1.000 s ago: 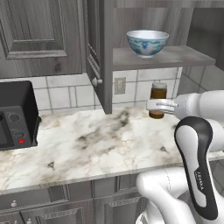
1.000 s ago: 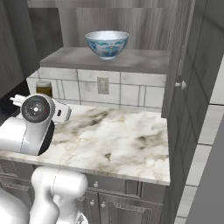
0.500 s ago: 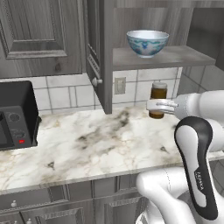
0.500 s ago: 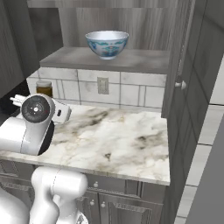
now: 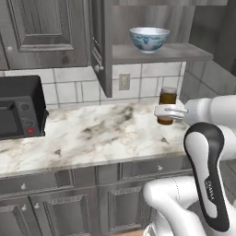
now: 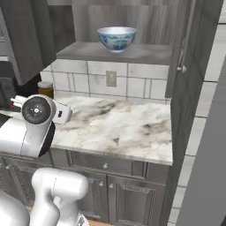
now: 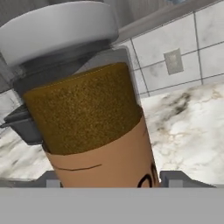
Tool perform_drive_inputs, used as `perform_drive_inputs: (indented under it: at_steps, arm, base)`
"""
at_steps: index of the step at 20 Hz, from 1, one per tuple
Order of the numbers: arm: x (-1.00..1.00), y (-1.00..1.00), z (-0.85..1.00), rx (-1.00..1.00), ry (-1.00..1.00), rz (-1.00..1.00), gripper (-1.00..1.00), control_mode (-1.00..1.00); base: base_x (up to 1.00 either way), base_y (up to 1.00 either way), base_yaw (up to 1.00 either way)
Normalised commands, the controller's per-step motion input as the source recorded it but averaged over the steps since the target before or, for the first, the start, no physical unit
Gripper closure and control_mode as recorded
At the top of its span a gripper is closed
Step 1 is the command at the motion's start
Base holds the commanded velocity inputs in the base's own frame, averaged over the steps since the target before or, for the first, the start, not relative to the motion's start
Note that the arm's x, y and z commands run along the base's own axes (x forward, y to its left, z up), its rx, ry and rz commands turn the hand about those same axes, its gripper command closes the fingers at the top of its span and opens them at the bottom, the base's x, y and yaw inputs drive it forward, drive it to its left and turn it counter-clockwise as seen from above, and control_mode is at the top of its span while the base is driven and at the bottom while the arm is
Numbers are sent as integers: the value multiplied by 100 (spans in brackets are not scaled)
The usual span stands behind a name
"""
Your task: Take the cinnamon bottle from the cabinet and place it on the dining table, next to the plate with the cupcake. Then take the chocolate from the dining counter and place it on the cupcake plate.
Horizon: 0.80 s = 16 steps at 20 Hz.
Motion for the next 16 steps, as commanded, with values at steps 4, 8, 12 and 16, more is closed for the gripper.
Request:
perform_drive_inputs:
  at_steps: [4, 8, 12, 16]
  arm:
    - [0, 0, 0, 0, 0, 0, 100, 100]
    - [0, 0, 0, 0, 0, 0, 100, 100]
    - [0, 0, 0, 0, 0, 0, 100, 100]
    - [0, 0, 0, 0, 0, 0, 100, 100]
  base:
    - [-32, 25, 79]
    - [-7, 1, 100]
    - [-2, 0, 100]
    - [-1, 0, 100]
